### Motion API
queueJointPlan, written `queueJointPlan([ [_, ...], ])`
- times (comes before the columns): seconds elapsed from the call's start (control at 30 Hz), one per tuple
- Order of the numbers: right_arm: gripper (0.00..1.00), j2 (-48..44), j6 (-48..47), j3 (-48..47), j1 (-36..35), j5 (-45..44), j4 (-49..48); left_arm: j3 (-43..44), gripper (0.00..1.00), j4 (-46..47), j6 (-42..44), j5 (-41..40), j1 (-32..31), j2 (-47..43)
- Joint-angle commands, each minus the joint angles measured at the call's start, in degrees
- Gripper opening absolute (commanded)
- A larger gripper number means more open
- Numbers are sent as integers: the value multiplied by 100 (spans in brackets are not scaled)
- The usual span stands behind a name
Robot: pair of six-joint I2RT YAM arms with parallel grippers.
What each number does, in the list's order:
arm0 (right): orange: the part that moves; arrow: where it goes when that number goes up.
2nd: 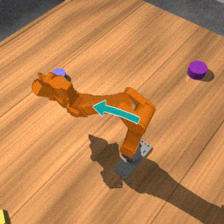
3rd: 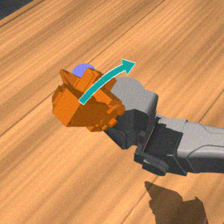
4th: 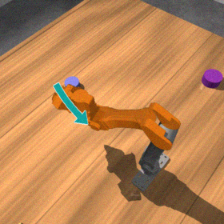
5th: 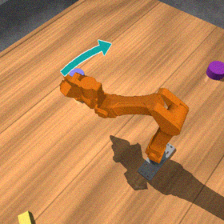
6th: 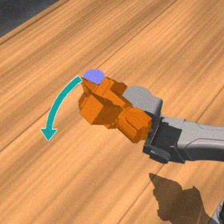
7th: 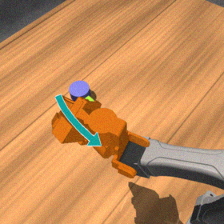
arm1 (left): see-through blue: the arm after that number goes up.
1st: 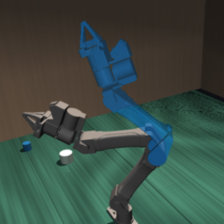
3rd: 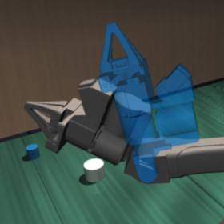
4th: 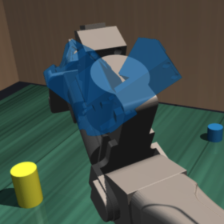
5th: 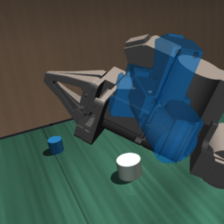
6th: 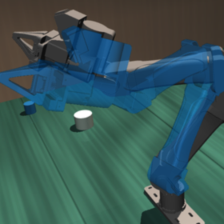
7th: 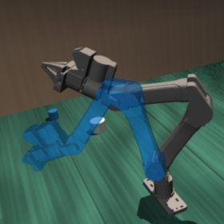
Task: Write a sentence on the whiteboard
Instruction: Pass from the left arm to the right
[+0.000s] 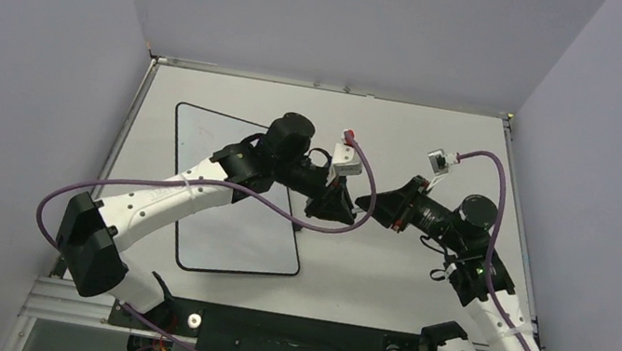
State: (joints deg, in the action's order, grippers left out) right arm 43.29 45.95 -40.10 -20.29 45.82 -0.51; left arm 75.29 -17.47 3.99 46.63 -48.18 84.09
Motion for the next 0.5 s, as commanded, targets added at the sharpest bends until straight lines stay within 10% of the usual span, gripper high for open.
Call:
queueJointPlan([
  [0.0, 22, 54, 202, 89, -109, 361, -636, 376, 0, -45, 195, 182, 61, -176],
  [0.47, 26, -132, -235, 47, -222, 306, 1, 783, 0, -622, 519, 149, 101, 18],
])
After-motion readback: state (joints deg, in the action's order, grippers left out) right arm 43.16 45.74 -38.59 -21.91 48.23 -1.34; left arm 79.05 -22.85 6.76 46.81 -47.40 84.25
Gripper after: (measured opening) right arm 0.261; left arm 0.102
